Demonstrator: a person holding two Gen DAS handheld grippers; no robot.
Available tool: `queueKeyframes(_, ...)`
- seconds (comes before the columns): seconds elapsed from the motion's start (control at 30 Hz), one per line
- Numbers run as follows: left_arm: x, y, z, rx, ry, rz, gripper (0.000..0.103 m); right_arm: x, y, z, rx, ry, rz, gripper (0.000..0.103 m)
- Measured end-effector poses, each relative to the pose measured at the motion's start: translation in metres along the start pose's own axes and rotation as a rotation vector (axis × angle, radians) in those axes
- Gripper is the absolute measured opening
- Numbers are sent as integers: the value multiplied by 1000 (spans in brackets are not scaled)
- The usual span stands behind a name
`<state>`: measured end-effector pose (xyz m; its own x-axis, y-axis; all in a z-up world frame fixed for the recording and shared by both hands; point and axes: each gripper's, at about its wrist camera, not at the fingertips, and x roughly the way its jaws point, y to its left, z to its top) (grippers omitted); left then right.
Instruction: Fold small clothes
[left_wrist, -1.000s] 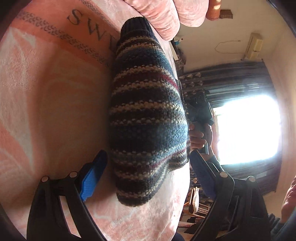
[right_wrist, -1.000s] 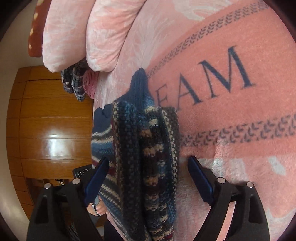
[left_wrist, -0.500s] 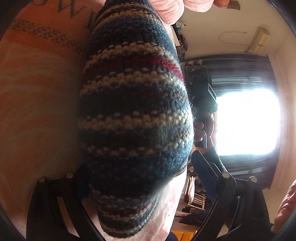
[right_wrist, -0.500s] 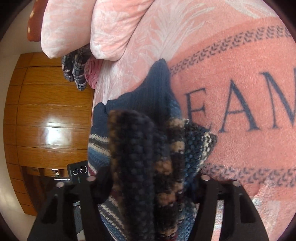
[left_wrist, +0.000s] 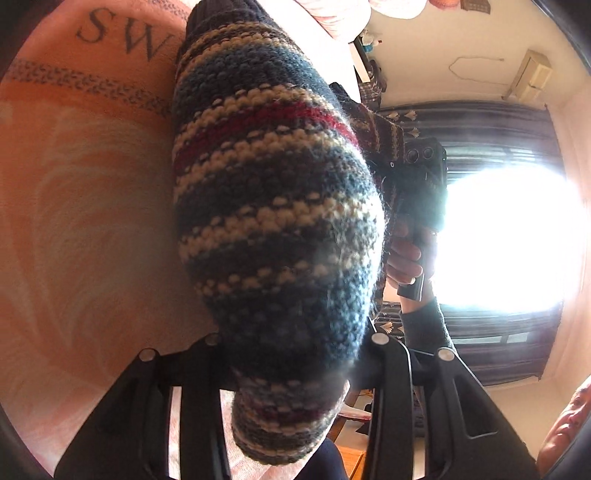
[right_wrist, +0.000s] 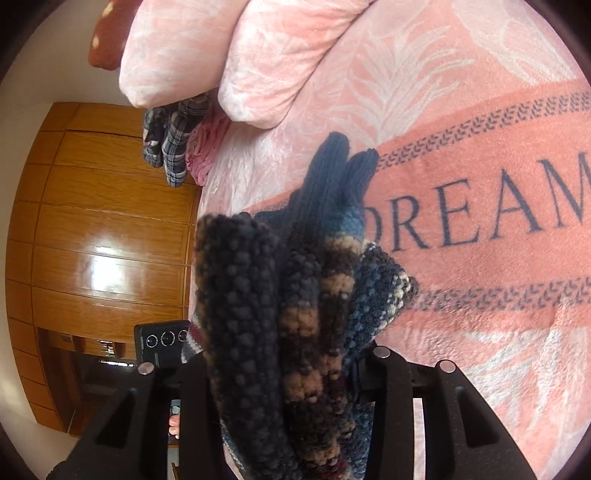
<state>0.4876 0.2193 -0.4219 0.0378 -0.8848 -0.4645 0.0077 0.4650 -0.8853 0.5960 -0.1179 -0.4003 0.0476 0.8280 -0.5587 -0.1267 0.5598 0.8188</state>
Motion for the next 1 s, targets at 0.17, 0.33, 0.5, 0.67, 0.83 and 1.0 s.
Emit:
queueKeyframes(0.17, -32, -6, -28, 20, -23, 10, 36, 10, 45, -23, -38, 14, 30, 40)
queueKeyframes(0.33, -81, 5, -67, 9, -42, 40, 36, 51, 89, -60, -53, 64, 64, 40)
queueKeyframes(0.5, -119, 39, -107, -60, -61, 72, 36, 123, 118, -100, -25, 146, 86, 40)
queueKeyframes(0.67, -138, 83, -148, -133, -73, 71, 36, 187, 120, -141, 27, 221, 93, 40)
queueKeyframes(0.83, -134, 114, -169, -189, -75, 54, 39, 215, 92, -157, 113, 239, 85, 40)
queueKeyframes(1.0, -122, 120, -161, -168, -96, 43, 43, 216, 92, -158, 99, 253, 55, 46)
